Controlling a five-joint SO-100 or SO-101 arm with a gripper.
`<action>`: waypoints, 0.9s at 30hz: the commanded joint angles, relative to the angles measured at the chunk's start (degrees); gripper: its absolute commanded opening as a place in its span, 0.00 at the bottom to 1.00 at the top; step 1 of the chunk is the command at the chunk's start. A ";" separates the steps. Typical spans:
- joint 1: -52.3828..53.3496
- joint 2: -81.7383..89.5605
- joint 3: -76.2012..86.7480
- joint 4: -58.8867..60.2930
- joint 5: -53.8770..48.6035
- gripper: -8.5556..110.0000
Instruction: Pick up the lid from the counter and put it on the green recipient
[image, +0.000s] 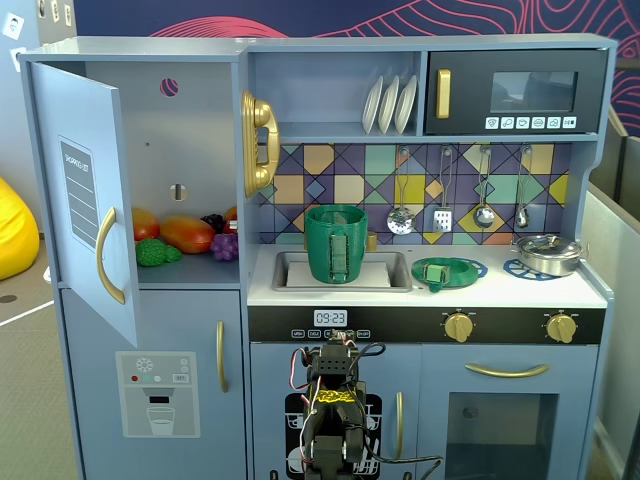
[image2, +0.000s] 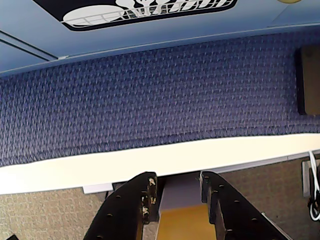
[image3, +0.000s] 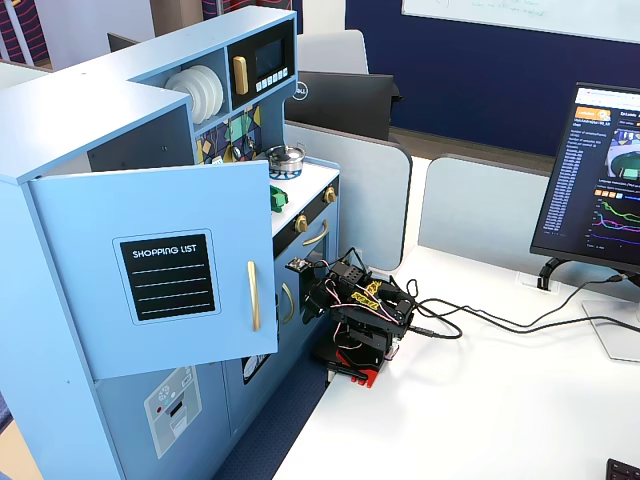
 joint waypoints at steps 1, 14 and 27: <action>3.43 -0.18 0.70 10.11 1.14 0.07; 4.39 -0.26 0.26 4.39 2.11 0.07; 31.03 -27.42 -43.24 -34.80 -1.05 0.28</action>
